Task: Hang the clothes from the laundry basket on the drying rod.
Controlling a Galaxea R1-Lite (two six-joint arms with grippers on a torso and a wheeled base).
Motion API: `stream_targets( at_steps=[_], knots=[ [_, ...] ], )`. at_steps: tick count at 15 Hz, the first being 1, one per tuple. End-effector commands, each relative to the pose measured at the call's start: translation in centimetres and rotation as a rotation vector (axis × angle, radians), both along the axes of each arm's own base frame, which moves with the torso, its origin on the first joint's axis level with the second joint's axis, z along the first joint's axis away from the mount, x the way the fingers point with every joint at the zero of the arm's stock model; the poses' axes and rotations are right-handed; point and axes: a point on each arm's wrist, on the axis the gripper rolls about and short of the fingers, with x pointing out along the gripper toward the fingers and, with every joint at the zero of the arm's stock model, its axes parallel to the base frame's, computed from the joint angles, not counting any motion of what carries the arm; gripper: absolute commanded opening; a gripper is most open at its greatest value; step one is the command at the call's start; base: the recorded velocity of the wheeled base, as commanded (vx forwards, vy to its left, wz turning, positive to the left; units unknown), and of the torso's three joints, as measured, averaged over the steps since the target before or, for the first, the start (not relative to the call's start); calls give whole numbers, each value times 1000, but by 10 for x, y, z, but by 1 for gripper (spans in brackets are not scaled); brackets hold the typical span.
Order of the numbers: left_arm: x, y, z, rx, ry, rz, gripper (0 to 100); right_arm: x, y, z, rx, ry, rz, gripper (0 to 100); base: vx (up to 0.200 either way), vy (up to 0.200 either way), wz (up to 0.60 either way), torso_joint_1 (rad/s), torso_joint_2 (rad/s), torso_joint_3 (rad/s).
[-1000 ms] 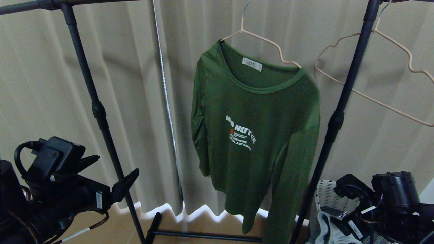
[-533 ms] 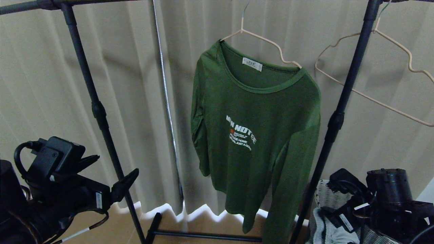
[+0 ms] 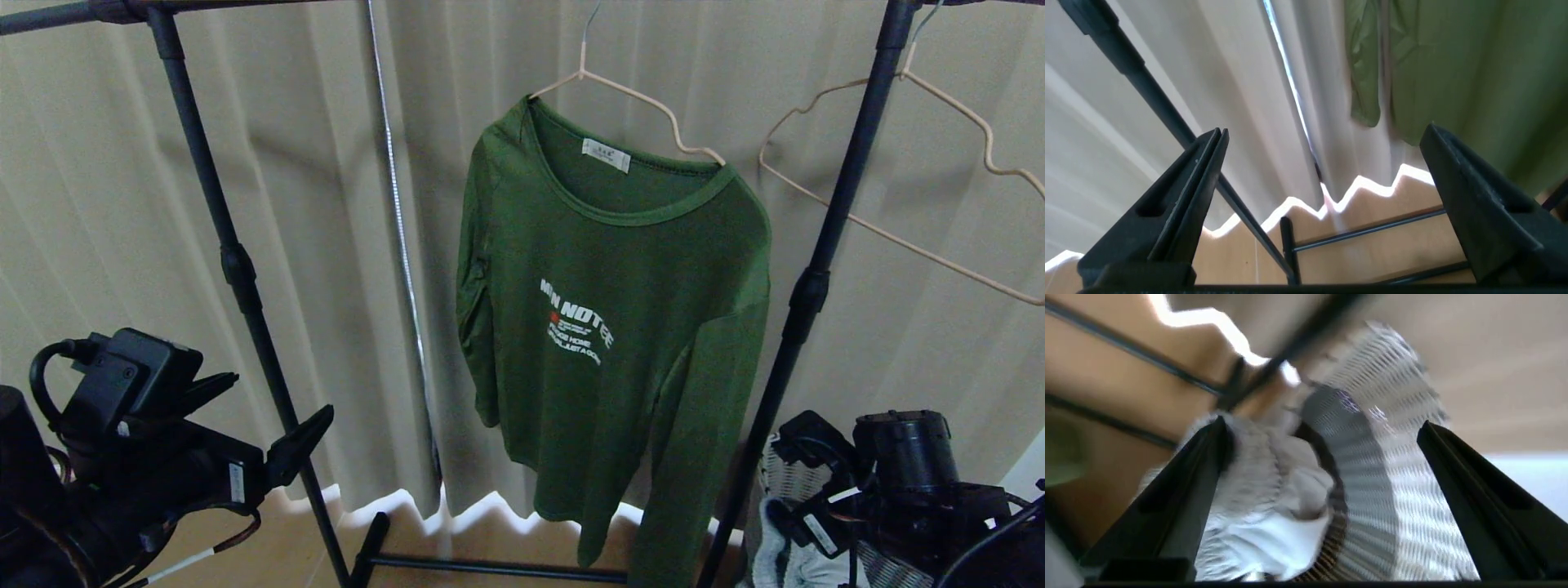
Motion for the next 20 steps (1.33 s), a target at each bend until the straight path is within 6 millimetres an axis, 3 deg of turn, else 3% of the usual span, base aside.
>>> stream_targets(
  at_steps=[1, 6, 11, 12, 17, 20],
  knots=[
    [0, 0, 1, -1, -3, 0, 100, 2, -3, -10, -13, 42, -18, 100, 0, 0, 0, 0, 0, 0],
    [-1, 0, 1, -1, -5, 0, 100, 0, -9, -11, -114, 64, -38, 100, 0, 0, 0, 0, 0, 0],
    [-1, 0, 1, -2, -6, 0, 100, 10, -7, -20, -119, 37, -39, 100, 0, 0, 0, 0, 0, 0],
    [-1, 1, 1, -2, -6, 2, 100, 11, -7, -20, -116, 22, -39, 0, 0, 0, 0, 0, 0, 0],
    [-1, 1, 1, -1, -5, 2, 100, 14, -6, -7, -87, -92, -41, 0, 0, 0, 0, 0, 0, 0],
    [-1, 1, 0, 0, -2, 3, 100, -1, -8, 25, -54, -241, -39, 0, 0, 0, 0, 0, 0, 0]
  ],
)
